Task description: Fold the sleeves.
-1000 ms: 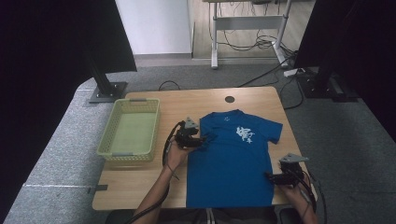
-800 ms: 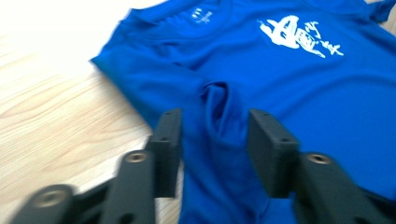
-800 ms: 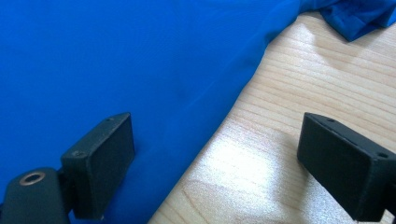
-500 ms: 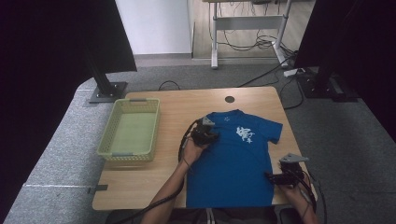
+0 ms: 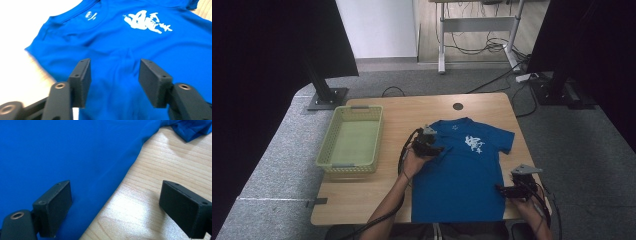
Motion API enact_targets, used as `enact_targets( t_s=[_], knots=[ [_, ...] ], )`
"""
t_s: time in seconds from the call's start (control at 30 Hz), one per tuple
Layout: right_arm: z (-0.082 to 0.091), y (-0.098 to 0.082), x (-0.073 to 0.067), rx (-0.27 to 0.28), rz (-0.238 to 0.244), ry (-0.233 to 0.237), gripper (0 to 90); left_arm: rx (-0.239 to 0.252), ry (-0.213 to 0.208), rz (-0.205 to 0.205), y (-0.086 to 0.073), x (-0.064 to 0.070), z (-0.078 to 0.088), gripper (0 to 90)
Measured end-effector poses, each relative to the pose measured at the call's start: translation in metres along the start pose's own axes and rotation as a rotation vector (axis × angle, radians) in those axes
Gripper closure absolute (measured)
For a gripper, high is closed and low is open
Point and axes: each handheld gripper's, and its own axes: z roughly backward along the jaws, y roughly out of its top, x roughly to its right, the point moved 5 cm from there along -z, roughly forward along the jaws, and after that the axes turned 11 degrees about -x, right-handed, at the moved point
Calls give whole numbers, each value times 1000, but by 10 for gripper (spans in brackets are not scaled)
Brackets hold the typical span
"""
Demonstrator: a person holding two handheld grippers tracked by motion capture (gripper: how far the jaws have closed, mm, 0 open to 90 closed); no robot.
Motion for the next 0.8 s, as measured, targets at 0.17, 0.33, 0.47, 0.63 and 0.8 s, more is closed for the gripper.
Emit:
enact_targets(
  t_s=[0.17,0.33,0.47,0.63,0.8],
  knots=[
    [0,0,0,0,-1,-1,107,-1,15,21,-13,-8,8,352],
    [0,0,0,0,-2,-1,107,1,23,37,-23,-11,14,299],
    [0,0,0,0,-1,-1,106,6,34,32,-29,-10,21,271],
    [0,0,0,0,-1,-1,104,20,44,30,-38,-7,34,231],
    [0,0,-1,-3,1,0,92,16,65,27,-53,-4,45,187]
  ],
)
